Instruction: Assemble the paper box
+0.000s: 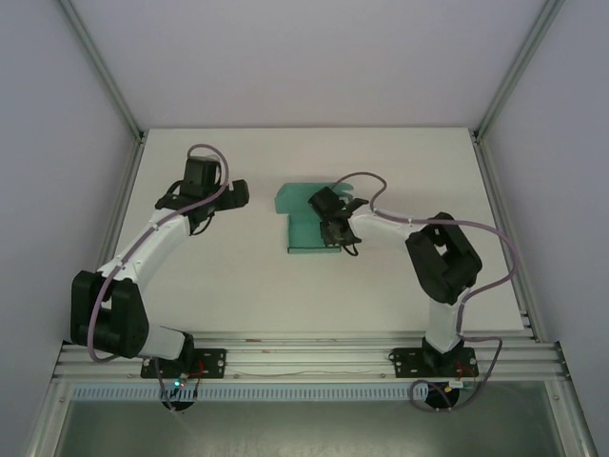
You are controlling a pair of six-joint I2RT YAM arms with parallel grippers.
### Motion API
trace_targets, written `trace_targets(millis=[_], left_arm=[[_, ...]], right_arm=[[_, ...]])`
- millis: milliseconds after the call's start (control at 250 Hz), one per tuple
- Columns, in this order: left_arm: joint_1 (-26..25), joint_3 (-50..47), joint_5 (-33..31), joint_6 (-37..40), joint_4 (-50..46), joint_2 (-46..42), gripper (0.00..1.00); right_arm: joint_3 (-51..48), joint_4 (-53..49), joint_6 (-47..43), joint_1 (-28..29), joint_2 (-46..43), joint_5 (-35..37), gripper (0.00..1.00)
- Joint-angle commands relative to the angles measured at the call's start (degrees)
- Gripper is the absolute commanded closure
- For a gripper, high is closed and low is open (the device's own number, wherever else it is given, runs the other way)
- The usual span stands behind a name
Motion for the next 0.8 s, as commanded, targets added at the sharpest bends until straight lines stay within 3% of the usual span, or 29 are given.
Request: trace_targets(millis=[0,108,200,264,384,544,648,795], left_arm=[[0.4,1.7,3.1,1.0,0.5,1.1,0.00],[0.4,1.0,8.2,4.4,3.3,0.8,0.00],[0.3,1.0,16.3,9.1,5.1,1.1,0.00],[0.2,1.0,22.1,12.6,6.6,1.3,0.00],[-0.6,2.3,29.1,18.8,8.5,1.7,0.00],[-4.0,7.9,31.3,27.5,4.5,4.7,0.00],[-5.4,12.8,33.0,33.7,-0.5,9.5,0.00],[-5.6,21.8,32.0,36.5,-9.0,18.0,0.00]], right_arm=[[0.7,-4.1,8.7,0.7,-1.5,2.8,0.78],[-1.0,-1.6,7.9,0.7,-3.3,3.0,0.71],[-0.7,-0.9,4.7,0.7,-5.5,3.5,0.64],[1.1,-1.9,1.2,0.6,-7.2,2.6,0.50],[4.0,-3.8,-4.6,0.7,-11.2,5.0,0.34],[4.3,-0.2,-21.8,-0.7,-17.2,7.3,0.14],[4.0,3.4,-32.4,-4.6,-18.7,-0.7,0.08],[8.5,0.4,-45.1,-10.0,-15.0,-15.3,0.07]])
